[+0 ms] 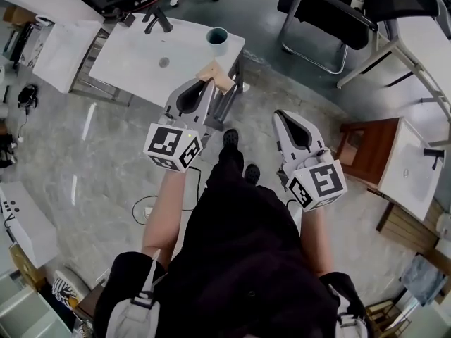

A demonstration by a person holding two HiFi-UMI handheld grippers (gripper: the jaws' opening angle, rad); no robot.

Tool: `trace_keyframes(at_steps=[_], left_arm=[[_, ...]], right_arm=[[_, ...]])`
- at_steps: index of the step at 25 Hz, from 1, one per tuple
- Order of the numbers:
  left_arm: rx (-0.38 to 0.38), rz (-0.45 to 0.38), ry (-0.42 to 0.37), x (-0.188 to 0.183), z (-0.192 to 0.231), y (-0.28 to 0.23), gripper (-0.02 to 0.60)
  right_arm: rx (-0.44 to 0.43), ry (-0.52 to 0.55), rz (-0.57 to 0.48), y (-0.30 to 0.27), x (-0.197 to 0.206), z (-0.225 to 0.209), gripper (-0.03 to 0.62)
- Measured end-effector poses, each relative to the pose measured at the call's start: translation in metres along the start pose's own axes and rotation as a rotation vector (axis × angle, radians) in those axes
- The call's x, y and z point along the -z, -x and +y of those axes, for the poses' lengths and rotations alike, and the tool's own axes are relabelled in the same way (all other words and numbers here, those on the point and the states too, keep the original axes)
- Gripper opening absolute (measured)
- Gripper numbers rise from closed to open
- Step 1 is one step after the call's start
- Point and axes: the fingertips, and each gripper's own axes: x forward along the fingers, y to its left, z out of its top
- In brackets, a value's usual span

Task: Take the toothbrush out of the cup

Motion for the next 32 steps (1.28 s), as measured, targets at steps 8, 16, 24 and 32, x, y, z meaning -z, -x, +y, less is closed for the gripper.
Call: trace_keyframes(at_steps=[8,16,24,32], left_arm=[[-0.064,0.009,0.028,0.013,-0.045,0.062,0.04],[-0.112,-0.027,0.051,-0.001,-0.065,0.093,0.04],[-0.119,-0.057,0.066,-0.013,-0.068,0.117,0.04],[-0.131,-0.06,0.1,0.0,-0.06,0.128,0.04]], right_arm=[[-0.06,0.013,0.016,0.032,0.017,0.018,0.032],[-0.144,0.003,-0.038,0.037,0.003,0.03,0.032],[-0.133,0.024,-0.045,0.031,0.0,0.036,0.032],[-0.12,0.064,-0.026,0.027,0.001,0.047,0.031]])
